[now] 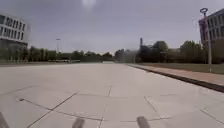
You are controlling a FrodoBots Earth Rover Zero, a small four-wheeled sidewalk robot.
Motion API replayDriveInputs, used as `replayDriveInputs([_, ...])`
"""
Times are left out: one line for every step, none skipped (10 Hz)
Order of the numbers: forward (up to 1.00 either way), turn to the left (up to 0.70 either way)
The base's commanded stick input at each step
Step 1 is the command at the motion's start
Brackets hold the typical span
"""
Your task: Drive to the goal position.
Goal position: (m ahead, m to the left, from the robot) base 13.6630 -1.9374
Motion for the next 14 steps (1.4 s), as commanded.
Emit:
replayDriveInputs([0.70,0.00])
replayDriveInputs([0.70,0.00])
replayDriveInputs([0.70,0.00])
replayDriveInputs([0.70,0.00])
replayDriveInputs([0.70,0.00])
replayDriveInputs([0.70,0.00])
replayDriveInputs([0.70,0.00])
replayDriveInputs([0.70,0.00])
replayDriveInputs([0.70,0.00])
replayDriveInputs([0.70,0.00])
replayDriveInputs([0.70,0.00])
replayDriveInputs([0.70,0.00])
replayDriveInputs([0.70,0.00])
replayDriveInputs([0.70,0.00])
